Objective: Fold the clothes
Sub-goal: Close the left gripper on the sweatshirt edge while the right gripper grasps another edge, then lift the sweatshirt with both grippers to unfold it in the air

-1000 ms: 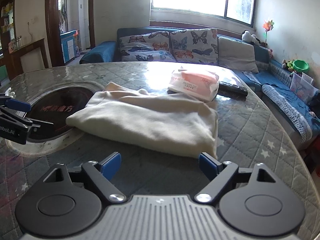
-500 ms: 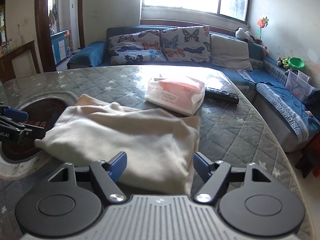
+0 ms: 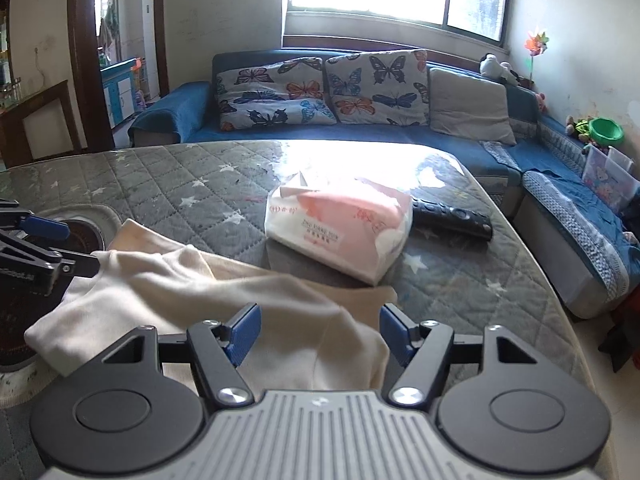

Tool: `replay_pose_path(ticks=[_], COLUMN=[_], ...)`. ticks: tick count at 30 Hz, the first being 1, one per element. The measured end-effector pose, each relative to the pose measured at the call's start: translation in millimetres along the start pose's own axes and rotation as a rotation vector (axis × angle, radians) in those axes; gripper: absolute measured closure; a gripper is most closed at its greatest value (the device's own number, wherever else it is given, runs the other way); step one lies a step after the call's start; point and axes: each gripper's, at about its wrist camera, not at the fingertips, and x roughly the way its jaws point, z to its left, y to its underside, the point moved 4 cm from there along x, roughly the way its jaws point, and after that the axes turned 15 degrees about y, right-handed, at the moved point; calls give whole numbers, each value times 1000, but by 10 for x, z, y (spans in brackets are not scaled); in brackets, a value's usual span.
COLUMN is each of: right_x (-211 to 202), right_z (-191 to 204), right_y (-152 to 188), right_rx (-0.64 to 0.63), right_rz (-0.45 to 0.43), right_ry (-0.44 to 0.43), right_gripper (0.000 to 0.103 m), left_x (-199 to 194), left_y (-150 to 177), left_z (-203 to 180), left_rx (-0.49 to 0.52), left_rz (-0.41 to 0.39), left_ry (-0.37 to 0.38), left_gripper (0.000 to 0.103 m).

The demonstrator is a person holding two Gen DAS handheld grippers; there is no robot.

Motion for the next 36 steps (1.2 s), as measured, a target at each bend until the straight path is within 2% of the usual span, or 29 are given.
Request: replay_pose_path(ticks=[5,7,9,10,12,14,15,16,17,19,28,36], right_x=[134,190,246,260,272,280,282,283,276,227,-250,-687], right_z=[53,69,84,89,97,105,109,113,109,97,63,123], right_y=[-51,-37,-13,-3,12,25,32,37,43,40,-18,27], right_rx=[-17,-18,-19,-16,-16,-18,-18,-17,-15,-7,12,-43], right_rz=[8,21,37,42,50,57,60,64,64,50,-19,-60], right_ry=[-18,-28,-39,-47,-55,-63,-70,-71,-67,-66,-93,-107], right_gripper=[36,37,42,47,51,61,73,81,83,97,102,102], left_x=[153,208,221,220,206,183,168,154,139,106,-261,-720], left_y=[-38,-18,-6,-1,-3,-9,-12,-15,-18,-24,3,157], left_z=[89,91,93,95,74,44,31,19,10,-6,-182,-370], left_rx=[-8,-7,-15,-19,-6,10,17,24,27,27,44,72], left_rz=[20,36,32,27,18,9,5,1,-4,-14,-79,-135], left_ry=[18,38,63,74,86,88,87,86,88,93,152,218], left_gripper=[31,54,62,72,83,91,93,94,95,95,96,97])
